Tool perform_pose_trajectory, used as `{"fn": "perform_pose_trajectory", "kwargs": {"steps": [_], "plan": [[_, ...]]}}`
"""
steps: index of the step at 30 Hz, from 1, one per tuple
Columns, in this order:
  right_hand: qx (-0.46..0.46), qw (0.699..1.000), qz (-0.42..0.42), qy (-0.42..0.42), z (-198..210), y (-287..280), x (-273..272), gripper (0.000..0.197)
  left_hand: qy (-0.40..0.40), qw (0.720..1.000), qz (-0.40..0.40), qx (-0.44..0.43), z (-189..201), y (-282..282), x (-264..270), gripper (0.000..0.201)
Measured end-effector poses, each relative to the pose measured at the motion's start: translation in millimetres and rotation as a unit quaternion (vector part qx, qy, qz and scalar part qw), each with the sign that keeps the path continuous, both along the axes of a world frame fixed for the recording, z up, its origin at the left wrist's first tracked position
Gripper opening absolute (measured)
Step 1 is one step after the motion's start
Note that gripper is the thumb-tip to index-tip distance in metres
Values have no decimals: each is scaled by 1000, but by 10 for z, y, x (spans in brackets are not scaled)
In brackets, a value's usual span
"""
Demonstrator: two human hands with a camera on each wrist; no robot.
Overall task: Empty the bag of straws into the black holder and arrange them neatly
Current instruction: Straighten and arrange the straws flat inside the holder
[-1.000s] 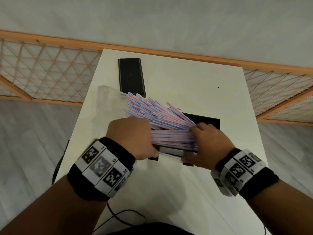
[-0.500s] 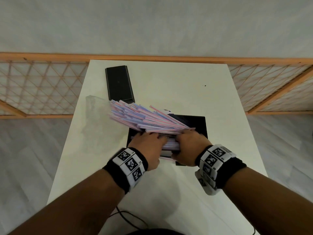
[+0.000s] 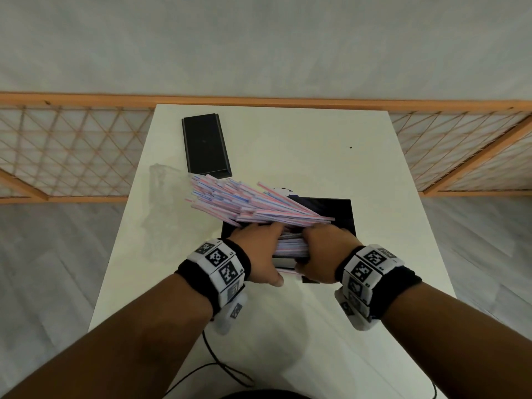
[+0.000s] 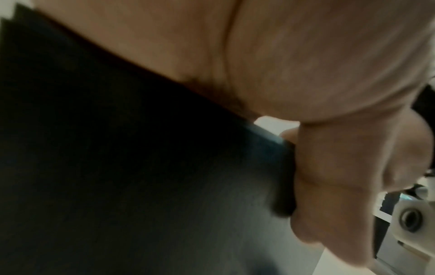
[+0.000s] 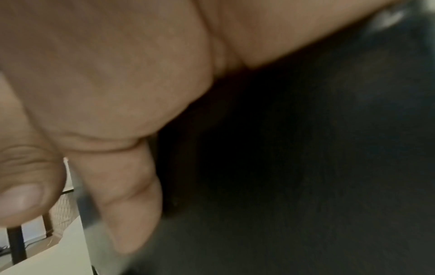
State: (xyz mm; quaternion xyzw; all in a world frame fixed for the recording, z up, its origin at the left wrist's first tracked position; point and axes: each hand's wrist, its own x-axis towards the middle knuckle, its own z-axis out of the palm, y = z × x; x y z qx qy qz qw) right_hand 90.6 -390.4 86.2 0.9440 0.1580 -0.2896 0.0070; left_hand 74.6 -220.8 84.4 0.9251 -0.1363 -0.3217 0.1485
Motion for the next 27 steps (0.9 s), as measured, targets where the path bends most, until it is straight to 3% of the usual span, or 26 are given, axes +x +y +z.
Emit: {"fn": "perform_pose_trajectory", "kwargs": {"steps": [3, 12, 16, 19, 24, 27], "plan": [[-17, 1000, 1, -2, 13, 19, 19, 52, 10, 1000, -17, -20, -3, 27, 37, 78], [-22, 999, 8, 49, 52, 82, 101, 80, -17, 999, 8, -41, -98, 13, 48, 74], [9, 999, -11, 51, -7, 78, 89, 69, -7, 999, -31, 28, -104, -44, 47, 74], [-12, 998, 19, 56, 16, 64, 100, 52, -17, 999, -25, 34, -89, -69, 60, 76], [13, 998, 25, 52, 5, 39, 101, 49, -31, 997, -36, 55, -59, -74, 35, 63], [10, 999, 21, 46, -18, 36, 95, 48, -45, 997, -35, 61, -41, -63, 10, 66]]}}
